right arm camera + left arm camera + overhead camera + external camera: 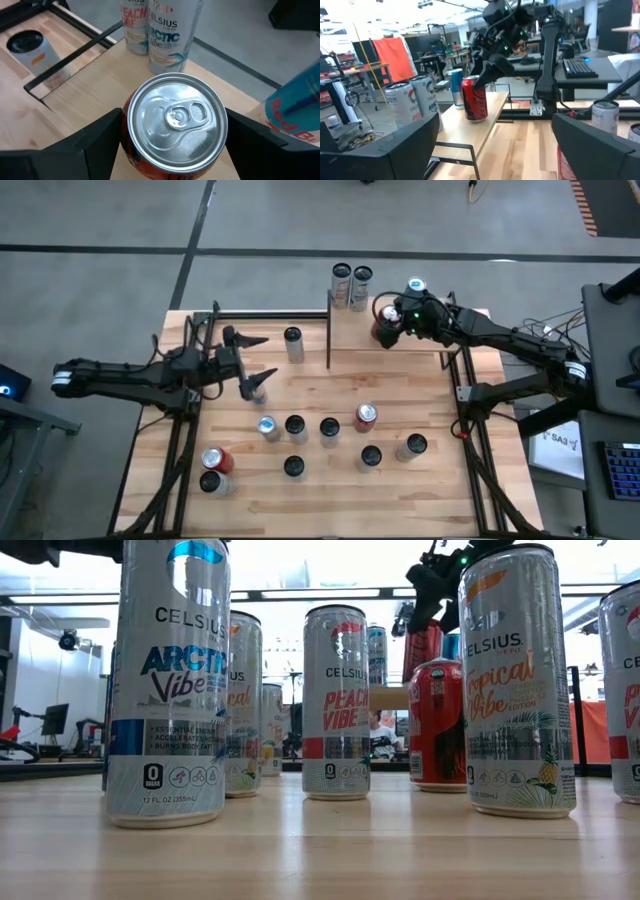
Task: Place canned beverage on shelf
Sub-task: Put the top red black soda can on the shelf
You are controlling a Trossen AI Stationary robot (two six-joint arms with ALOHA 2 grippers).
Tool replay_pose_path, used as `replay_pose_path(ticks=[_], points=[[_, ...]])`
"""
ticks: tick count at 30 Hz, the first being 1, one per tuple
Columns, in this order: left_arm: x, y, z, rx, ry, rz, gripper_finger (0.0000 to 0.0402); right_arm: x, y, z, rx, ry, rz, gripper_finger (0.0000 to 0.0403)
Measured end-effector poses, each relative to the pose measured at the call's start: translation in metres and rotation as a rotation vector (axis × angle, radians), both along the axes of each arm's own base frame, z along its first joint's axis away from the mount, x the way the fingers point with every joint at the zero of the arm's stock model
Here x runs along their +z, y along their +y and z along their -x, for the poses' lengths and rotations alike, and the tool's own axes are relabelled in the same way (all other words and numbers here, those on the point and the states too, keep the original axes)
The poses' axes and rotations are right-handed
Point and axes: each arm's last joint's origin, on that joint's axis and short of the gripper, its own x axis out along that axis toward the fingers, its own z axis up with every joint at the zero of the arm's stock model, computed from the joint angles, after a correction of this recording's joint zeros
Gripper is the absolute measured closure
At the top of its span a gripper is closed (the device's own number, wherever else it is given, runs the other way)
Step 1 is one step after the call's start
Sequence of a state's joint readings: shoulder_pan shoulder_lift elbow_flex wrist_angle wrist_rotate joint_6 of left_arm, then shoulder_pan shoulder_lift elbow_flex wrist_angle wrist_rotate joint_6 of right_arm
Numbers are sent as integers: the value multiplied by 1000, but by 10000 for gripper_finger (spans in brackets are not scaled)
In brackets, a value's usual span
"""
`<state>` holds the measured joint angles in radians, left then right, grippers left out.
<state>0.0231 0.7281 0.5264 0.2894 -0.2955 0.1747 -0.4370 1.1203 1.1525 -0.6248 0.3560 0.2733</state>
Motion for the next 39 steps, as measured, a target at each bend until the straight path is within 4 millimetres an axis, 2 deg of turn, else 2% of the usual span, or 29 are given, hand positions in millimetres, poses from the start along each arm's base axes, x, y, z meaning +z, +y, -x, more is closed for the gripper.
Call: replay_pose_path(ticks=[14,39], points=[[-3,0,1,11,-8,1,31,-9,-1,-1,-6,-10,5,110],[-4,0,-2,11,-16,8,31,-11,0,-1,22,35,20,109]])
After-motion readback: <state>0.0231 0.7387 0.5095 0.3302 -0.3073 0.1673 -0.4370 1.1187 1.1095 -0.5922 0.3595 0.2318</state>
